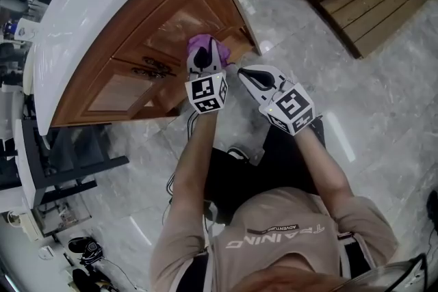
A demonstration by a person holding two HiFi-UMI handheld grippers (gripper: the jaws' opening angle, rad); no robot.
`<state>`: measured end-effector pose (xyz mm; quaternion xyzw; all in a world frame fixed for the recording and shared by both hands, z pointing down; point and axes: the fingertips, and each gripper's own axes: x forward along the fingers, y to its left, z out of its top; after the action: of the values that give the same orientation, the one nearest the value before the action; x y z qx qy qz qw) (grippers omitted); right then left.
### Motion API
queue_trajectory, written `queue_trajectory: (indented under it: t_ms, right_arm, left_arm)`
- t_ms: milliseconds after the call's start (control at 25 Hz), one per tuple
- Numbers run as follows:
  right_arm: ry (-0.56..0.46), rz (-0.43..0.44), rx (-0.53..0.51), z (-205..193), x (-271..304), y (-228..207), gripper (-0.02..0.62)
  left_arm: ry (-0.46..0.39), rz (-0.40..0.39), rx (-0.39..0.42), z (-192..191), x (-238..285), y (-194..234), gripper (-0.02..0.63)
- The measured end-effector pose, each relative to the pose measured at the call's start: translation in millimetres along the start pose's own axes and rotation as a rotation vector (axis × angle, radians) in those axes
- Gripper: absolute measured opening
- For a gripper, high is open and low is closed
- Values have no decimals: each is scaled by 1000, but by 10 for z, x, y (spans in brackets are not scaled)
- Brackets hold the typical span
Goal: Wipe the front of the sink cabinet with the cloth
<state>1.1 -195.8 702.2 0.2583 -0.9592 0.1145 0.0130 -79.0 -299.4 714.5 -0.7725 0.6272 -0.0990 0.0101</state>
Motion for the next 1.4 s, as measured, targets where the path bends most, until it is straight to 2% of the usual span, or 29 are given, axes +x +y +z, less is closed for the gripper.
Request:
queue_trajectory:
  t_ms: [160, 360, 560, 760, 840, 920, 1040, 1160, 1400]
  right_arm:
    - [-2, -42, 7, -8, -98, -107, 12]
    - [-18, -105, 17, 8, -300, -276, 12]
    - [-6, -137, 25, -37, -488, -397, 12]
    - [5, -181, 11, 17, -678, -507, 12]
    - [5, -187, 1, 29, -712, -515, 12]
    - [8, -200, -2, 24, -774, -568, 12]
    - [20, -225, 6, -18, -873, -617, 12]
    - [15, -225, 0, 26, -868, -583, 12]
    - [56, -160, -26, 28, -681, -539, 12]
  left_arm:
    - [-17, -36, -21, 47, 207, -234, 37]
    - [-43, -117, -25, 113, 457, -588, 37]
    - [-73, -137, -56, 157, 531, -711, 37]
    - [-56, -198, -91, 122, 706, -1011, 37]
    - [-17, -272, -132, 104, 771, -1133, 37]
    - [29, -383, -169, 90, 778, -1345, 37]
    - [47, -470, -124, 90, 601, -1572, 37]
    - [25, -483, -105, 191, 350, -1537, 37]
    - [-14, -412, -130, 447, -50, -1174, 37]
